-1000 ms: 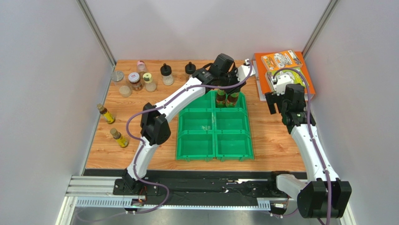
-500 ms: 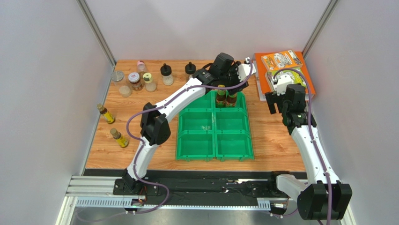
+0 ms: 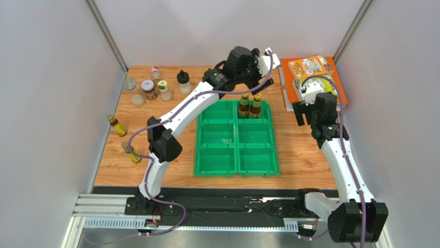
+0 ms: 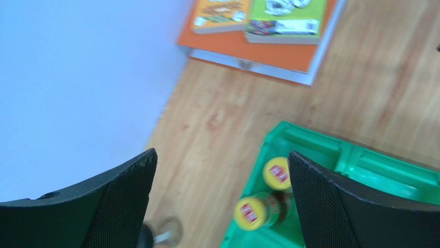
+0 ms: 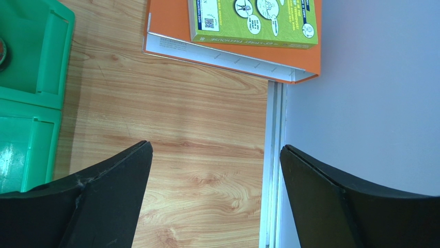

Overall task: Organize the condiment bottles
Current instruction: Place the bottle in the storage box, then pick up the bottle from the center of the board.

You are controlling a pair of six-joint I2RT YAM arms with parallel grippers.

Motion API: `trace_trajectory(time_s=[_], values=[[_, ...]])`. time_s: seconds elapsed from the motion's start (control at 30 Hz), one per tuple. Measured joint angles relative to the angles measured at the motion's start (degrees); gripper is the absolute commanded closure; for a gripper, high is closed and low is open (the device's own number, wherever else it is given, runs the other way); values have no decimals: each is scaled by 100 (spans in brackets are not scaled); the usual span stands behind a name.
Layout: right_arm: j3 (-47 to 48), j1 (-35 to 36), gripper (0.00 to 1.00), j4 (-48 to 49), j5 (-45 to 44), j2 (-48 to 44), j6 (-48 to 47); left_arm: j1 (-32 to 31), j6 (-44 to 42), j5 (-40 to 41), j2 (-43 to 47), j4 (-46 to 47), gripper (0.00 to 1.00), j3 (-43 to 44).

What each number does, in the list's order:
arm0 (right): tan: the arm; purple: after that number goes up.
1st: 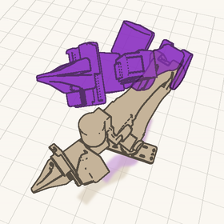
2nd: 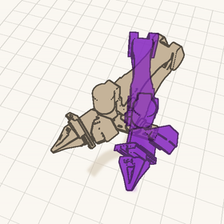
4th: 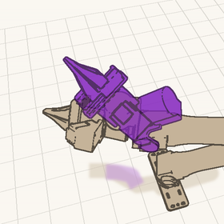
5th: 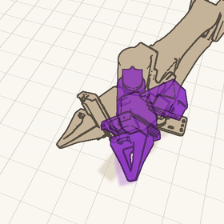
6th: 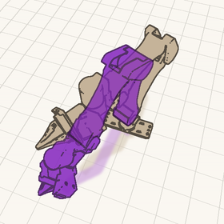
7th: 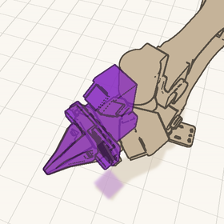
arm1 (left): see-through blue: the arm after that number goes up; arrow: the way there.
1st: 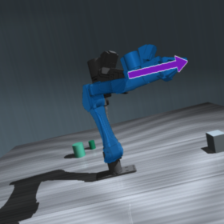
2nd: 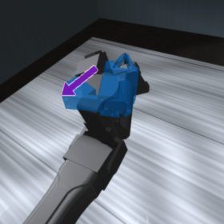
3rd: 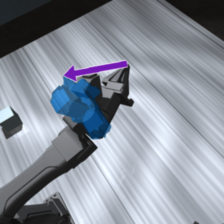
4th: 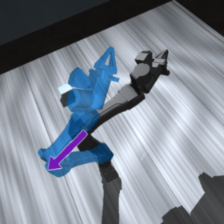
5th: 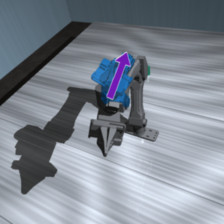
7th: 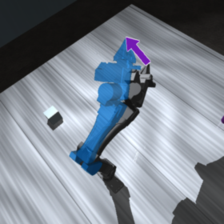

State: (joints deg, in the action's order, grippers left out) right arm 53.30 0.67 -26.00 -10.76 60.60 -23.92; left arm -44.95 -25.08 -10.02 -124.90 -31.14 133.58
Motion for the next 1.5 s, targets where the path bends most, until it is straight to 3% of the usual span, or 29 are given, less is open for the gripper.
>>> trace_trajectory(time_s=[0.17, 0.27, 0.47, 0.7, 0.83, 1.5], values=[[0, 0, 2, -9, 52, 0, 15, 466, -33, 509, 1032, 114, 1, -197], [0, 0, 2, -28, 116, -2, 17, 1320, 61, 560, 1611, 227, 1, -466], [0, 0, 2, -55, 190, -2, 35, 2671, 142, 372, 1145, 302, 1, -387], [0, 0, 2, -114, 186, 13, 42, 2573, -7, -66, -907, -240, 0, 343], [0, 0, 2, -114, 173, 61, 42, 2503, -20, -269, -1534, -511, 1, 428], [0, 0, 3, -116, 127, 201, 39, 2553, 133, -439, -1611, 125, 1, 297]])
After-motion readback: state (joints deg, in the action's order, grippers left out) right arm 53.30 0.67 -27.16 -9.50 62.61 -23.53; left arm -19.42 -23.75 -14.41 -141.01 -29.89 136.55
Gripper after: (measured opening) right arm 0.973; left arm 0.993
